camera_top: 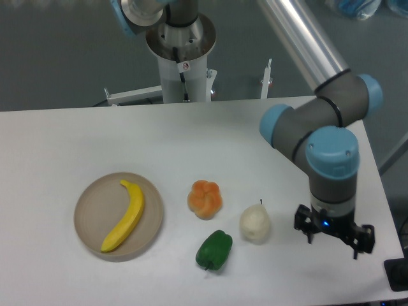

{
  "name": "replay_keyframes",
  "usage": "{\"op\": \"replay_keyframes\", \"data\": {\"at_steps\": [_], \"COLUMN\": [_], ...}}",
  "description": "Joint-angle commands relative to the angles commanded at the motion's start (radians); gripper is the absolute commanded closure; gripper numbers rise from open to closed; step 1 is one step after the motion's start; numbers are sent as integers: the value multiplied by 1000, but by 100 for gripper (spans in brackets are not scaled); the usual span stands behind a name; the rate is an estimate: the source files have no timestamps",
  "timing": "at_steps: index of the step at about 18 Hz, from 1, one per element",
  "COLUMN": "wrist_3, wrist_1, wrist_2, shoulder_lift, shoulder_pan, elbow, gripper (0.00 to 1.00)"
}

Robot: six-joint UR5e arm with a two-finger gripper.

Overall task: Pick up the banana from the plate
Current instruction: 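Move the open gripper over the yellow banana on the plate, then lower the gripper onto the banana and close it around the banana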

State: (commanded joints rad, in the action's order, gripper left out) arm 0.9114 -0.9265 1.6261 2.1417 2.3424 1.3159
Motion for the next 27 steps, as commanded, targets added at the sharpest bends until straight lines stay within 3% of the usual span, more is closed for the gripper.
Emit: {"op": "replay_keyframes", "data": {"at_steps": [2, 5, 8, 12, 15, 19, 23, 25, 27], "wrist_3": [-20, -107, -178, -276, -313, -350, -460, -506, -535], "wrist_1": [0, -20, -20, -15, -8, 1, 80, 132, 140], "wrist_2": [-21, -142, -207, -207, -195, -189, -163, -109, -83], "shoulder_lift": [-51, -178, -238, -285, -304, -319, -284, -229, -184], "shoulder_pan": [0, -6, -28, -100, -175, -221, -304, -368, -405], "elbow": [64, 205, 265, 345, 396, 453, 499, 481, 468], "gripper": [0, 0, 0, 0, 0, 0, 0, 0, 0]}}
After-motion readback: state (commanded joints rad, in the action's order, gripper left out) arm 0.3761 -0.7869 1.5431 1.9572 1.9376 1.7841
